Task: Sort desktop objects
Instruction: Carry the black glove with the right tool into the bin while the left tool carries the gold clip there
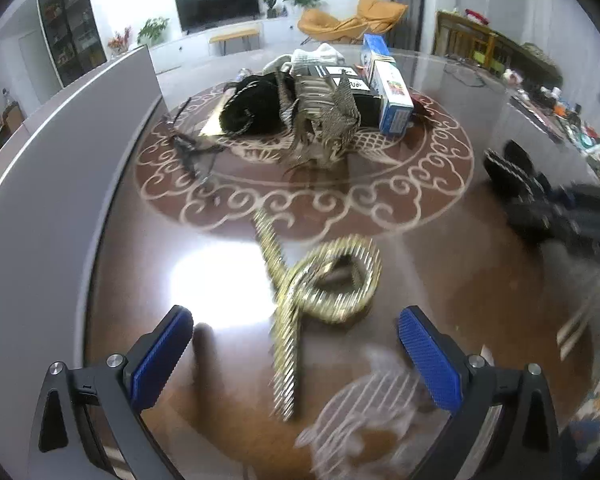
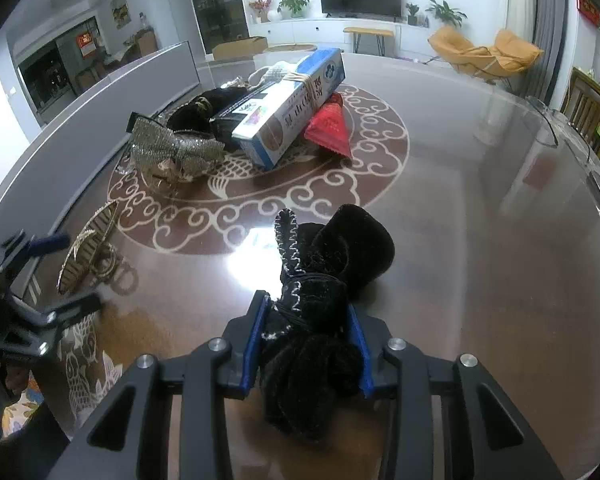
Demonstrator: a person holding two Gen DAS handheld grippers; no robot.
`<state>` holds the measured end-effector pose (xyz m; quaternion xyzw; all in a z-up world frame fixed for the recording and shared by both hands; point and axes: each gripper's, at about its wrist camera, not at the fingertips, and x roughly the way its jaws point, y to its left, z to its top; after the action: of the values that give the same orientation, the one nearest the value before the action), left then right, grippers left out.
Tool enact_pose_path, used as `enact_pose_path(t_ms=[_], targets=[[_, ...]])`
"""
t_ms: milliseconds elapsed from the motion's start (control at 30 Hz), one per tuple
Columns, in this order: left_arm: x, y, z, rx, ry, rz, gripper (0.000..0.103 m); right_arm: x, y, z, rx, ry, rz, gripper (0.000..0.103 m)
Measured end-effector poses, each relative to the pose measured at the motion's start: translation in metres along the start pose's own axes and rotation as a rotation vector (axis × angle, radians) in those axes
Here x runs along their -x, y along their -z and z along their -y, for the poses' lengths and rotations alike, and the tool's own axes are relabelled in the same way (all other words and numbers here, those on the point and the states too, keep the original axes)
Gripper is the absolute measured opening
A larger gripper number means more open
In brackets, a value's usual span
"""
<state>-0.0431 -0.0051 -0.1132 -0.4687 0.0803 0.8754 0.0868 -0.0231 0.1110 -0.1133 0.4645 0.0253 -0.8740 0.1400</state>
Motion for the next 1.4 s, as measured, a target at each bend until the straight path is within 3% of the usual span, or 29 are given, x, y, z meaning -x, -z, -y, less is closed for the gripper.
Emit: enact_pose_path(t_ms=[67,100,133,200,233,267,300,500,733,933,1067,1233,1400], targets=[[-0.005,-0.006,0.0,0.032,0.007,-0.016,0.103,0.0,-0.001,0.0,0.002,0.004,-0.007,0.062],[-0.008,-0.008,-0.002,0.058,0.02,-0.025,0.103,0.0,-0.001,0.001,0.003,0.012,-0.012,0.081],[-0.008,-0.01,-0.004,0.081,0.004,-0.013,0.097,-0.001,-0.001,0.001,0.004,0.014,-0.011,0.088],[-0.003,-0.009,-0.004,0.086,-0.003,0.027,0.066,-0.003,-0.004,0.0,0.007,0.002,-0.005,0.087],[-0.001,-0.011,-0.002,0.073,0.007,0.037,0.05,-0.004,-0.007,-0.001,0.006,-0.004,-0.003,0.08],[0.0,-0.012,-0.001,0.062,0.008,0.038,0.047,-0.005,-0.011,-0.001,0.004,-0.015,0.002,0.066],[0.003,-0.011,-0.001,0.057,0.006,0.047,0.046,-0.006,-0.012,-0.001,0.004,-0.014,-0.004,0.037],[0.04,0.001,-0.003,0.056,0.052,0.11,0.046,0.017,-0.007,0.002,-0.049,-0.069,0.001,0.034],[0.095,-0.008,-0.029,0.147,0.159,0.172,0.046,0.049,-0.023,-0.025,-0.039,-0.151,0.018,0.034],[0.154,-0.027,-0.099,0.201,0.13,0.267,0.046,0.079,-0.081,-0.11,0.064,-0.286,0.092,0.034],[0.169,-0.03,-0.171,0.256,-0.001,0.276,0.046,0.083,-0.123,-0.193,0.16,-0.4,0.118,0.034],[0.14,-0.021,-0.263,0.353,-0.152,0.172,0.046,0.058,-0.149,-0.31,0.327,-0.471,0.074,0.034],[0.102,-0.008,-0.317,0.379,-0.248,0.041,0.046,0.014,-0.128,-0.398,0.498,-0.43,-0.028,0.034]])
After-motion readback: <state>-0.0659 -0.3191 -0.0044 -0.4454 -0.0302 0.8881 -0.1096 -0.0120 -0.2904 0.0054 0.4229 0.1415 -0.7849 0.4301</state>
